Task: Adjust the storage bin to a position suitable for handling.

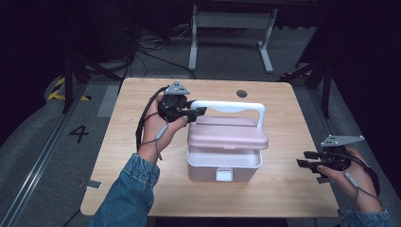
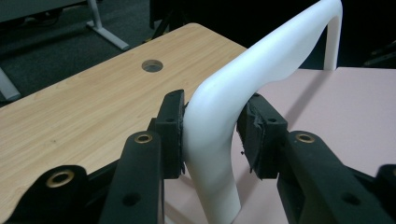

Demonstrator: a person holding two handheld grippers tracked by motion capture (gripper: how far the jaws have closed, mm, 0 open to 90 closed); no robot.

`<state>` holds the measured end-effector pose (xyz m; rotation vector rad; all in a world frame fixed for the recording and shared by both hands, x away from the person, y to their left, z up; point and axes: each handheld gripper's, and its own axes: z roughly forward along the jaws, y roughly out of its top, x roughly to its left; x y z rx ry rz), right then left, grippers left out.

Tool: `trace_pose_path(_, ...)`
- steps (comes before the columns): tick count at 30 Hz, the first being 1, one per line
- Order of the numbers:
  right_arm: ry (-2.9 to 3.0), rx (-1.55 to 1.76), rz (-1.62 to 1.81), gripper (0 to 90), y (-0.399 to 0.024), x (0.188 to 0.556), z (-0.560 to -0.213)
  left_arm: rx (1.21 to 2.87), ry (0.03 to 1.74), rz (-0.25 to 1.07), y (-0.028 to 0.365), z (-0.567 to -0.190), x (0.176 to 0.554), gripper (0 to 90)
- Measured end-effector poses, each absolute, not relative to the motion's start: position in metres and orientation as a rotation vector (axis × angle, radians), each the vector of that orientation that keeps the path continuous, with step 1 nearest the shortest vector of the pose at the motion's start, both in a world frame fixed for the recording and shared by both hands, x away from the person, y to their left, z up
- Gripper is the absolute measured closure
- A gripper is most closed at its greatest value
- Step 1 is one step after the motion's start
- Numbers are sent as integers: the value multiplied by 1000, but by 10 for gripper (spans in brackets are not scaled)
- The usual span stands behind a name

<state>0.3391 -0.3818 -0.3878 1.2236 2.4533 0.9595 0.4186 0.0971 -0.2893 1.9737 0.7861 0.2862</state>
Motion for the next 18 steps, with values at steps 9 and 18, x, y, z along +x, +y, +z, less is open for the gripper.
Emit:
trace_pose_path(9,2462,1159,1019,521,-374,337,-382,1950,810,266,99,-289,436,642)
trace_pose_path(18,2446,1084,1106,550,-363,333,-371,1949,830,267,98,-287,449,650)
